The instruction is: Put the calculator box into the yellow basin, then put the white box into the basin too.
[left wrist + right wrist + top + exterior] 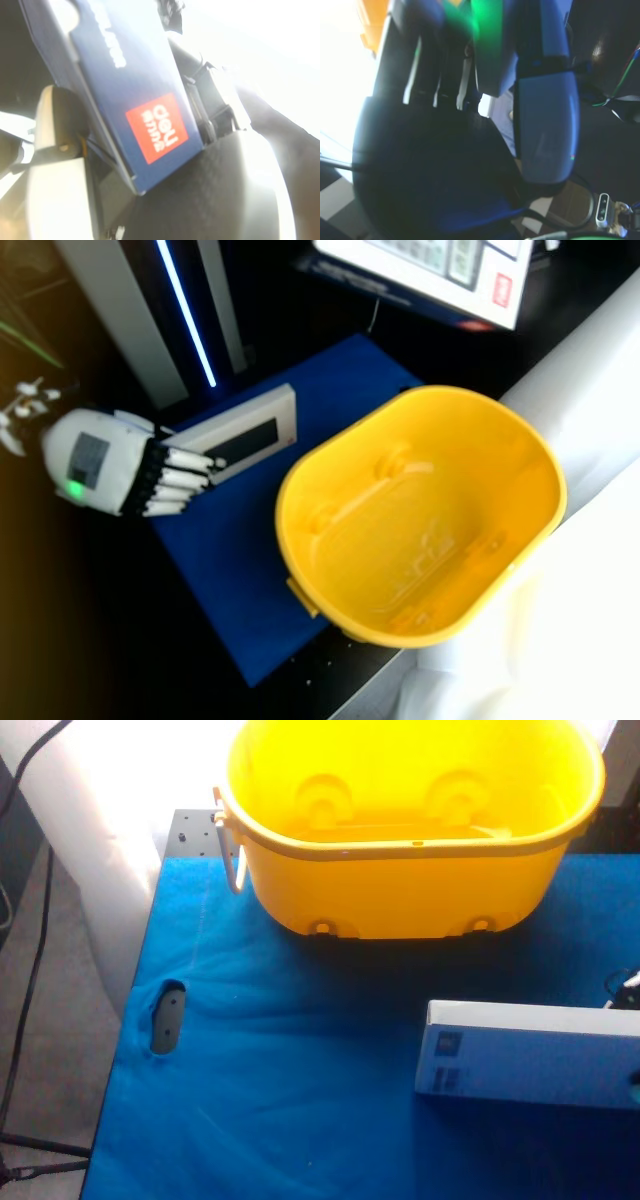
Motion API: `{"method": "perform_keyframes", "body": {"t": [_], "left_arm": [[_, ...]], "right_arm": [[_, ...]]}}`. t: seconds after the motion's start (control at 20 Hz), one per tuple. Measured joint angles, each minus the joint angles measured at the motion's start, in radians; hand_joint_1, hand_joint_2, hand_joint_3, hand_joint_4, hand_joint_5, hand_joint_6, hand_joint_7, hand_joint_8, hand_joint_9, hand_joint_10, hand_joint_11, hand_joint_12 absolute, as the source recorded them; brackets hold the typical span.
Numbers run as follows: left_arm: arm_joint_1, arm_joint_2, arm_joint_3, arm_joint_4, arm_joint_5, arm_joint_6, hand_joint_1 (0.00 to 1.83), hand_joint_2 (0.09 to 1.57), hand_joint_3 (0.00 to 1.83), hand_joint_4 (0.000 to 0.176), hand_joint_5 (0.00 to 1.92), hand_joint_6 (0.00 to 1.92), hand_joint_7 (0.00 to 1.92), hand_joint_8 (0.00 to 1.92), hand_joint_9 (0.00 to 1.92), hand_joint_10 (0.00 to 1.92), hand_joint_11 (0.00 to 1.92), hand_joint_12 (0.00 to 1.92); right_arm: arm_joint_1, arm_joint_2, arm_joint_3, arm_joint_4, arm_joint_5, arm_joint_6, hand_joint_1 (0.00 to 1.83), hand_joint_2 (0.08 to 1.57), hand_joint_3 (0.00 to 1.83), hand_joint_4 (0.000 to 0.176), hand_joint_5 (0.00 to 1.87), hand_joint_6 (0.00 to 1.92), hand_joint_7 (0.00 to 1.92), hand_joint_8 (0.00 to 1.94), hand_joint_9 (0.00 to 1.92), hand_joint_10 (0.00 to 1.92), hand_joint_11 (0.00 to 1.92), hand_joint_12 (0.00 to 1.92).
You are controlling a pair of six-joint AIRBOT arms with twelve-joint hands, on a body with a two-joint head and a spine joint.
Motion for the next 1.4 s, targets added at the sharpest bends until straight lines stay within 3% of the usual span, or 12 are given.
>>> {"method": "perform_keyframes", "body": {"t": [0.05, 0.25, 0.3, 0.4, 0.45, 0.55, 0.7, 0.75, 0.8, 0.95, 1.05, 1.4], "left_arm": [[-0.006, -0.023, 0.019, 0.001, 0.039, 0.0, 1.19, 1.21, 0.0, 0.0, 0.83, 1.08, 0.8, 1.44, 0.7, 1.26, 0.53, 1.58], [-0.014, -0.124, 0.109, 0.006, 0.197, 0.001, 1.31, 1.2, 0.0, 0.0, 0.84, 1.19, 0.76, 1.28, 0.71, 1.43, 0.46, 1.59], [-0.014, -0.147, 0.127, 0.012, 0.22, 0.001, 1.22, 1.19, 0.0, 0.0, 0.9, 1.13, 0.76, 1.32, 0.66, 1.21, 0.43, 1.69], [-0.014, -0.2, 0.166, 0.022, 0.267, 0.0, 1.31, 1.22, 0.0, 0.0, 0.83, 1.2, 0.69, 1.31, 0.7, 1.48, 0.46, 1.86], [-0.014, -0.223, 0.187, 0.032, 0.297, 0.0, 1.35, 1.19, 0.0, 0.0, 0.76, 1.25, 0.8, 1.22, 0.8, 1.41, 0.61, 1.57], [-0.014, -0.252, 0.216, 0.045, 0.354, 0.001, 1.36, 1.17, 0.0, 0.0, 0.83, 1.13, 0.85, 1.2, 0.81, 1.39, 0.58, 1.56], [-0.014, -0.269, 0.24, 0.049, 0.404, 0.001, 1.35, 1.2, 0.0, 0.0, 0.83, 1.14, 0.8, 1.29, 0.71, 1.53, 0.45, 1.74], [-0.014, -0.269, 0.24, 0.048, 0.408, 0.001, 1.22, 1.19, 0.0, 0.0, 0.88, 1.13, 0.8, 1.31, 0.43, 1.37, 0.09, 1.83], [-0.014, -0.269, 0.242, 0.049, 0.409, 0.001, 1.11, 1.19, 0.0, 0.0, 0.83, 1.2, 0.68, 0.96, 0.39, 1.19, 0.02, 1.83], [-0.014, -0.27, 0.246, 0.048, 0.408, 0.001, 0.82, 1.03, 0.0, 0.0, 0.51, 0.53, 0.5, 0.24, 0.22, 0.74, 0.0, 1.59], [-0.014, -0.27, 0.253, 0.032, 0.409, 0.004, 0.77, 0.96, 0.0, 0.0, 0.44, 0.26, 0.42, 0.06, 0.09, 0.77, 0.0, 1.51], [-0.002, -0.249, 0.257, -0.007, 0.403, 0.013, 0.75, 0.97, 0.0, 0.0, 0.48, 0.08, 0.42, 0.01, 0.13, 0.68, 0.0, 1.47]], "right_arm": [[0.002, -0.002, 0.001, 0.003, 0.002, 0.0, 1.21, 1.09, 0.0, 0.0, 1.06, 0.81, 1.02, 1.71, 1.16, 1.9, 1.22, 1.92], [0.002, -0.003, 0.002, 0.001, 0.004, -0.001, 1.39, 1.08, 0.0, 0.0, 0.94, 0.98, 1.02, 0.84, 1.07, 1.1, 0.96, 1.36], [0.002, -0.002, 0.003, 0.001, 0.004, -0.001, 1.47, 1.13, 0.0, 0.0, 0.8, 1.11, 0.88, 0.96, 0.95, 1.15, 0.76, 1.59], [0.002, -0.002, 0.003, -0.003, 0.004, -0.001, 1.39, 1.1, 0.0, 0.0, 0.95, 0.96, 1.0, 0.88, 1.02, 1.17, 0.92, 1.45], [0.003, -0.002, 0.003, -0.006, 0.004, -0.001, 1.39, 1.09, 0.0, 0.0, 0.94, 0.93, 0.99, 0.93, 1.02, 1.19, 0.94, 1.45], [0.003, -0.002, 0.003, -0.008, 0.003, 0.0, 1.39, 1.09, 0.0, 0.0, 0.93, 0.97, 1.0, 0.93, 1.02, 1.17, 0.93, 1.41], [0.007, -0.002, 0.003, -0.008, 0.007, 0.0, 1.39, 1.09, 0.0, 0.0, 0.94, 0.92, 1.0, 0.93, 1.03, 1.19, 0.96, 1.43], [0.007, -0.002, 0.003, -0.008, 0.007, 0.0, 1.39, 1.09, 0.0, 0.0, 0.94, 0.91, 1.0, 0.93, 1.03, 1.18, 0.97, 1.43], [0.007, -0.002, 0.003, -0.008, 0.008, -0.001, 1.39, 1.09, 0.0, 0.0, 0.95, 0.91, 1.01, 0.9, 1.04, 1.18, 0.97, 1.44], [0.01, -0.002, 0.003, -0.008, 0.009, 0.0, 1.38, 1.11, 0.0, 0.0, 0.95, 0.9, 0.96, 0.99, 0.97, 1.28, 0.9, 1.55], [0.013, -0.002, 0.003, -0.011, 0.013, 0.0, 1.39, 1.1, 0.0, 0.0, 0.95, 0.9, 0.98, 0.95, 0.98, 1.28, 0.92, 1.55], [0.043, -0.002, 0.003, -0.034, 0.025, 0.008, 1.3, 1.09, 0.0, 0.0, 1.09, 0.65, 0.99, 1.17, 0.96, 1.42, 0.92, 1.69]]}}
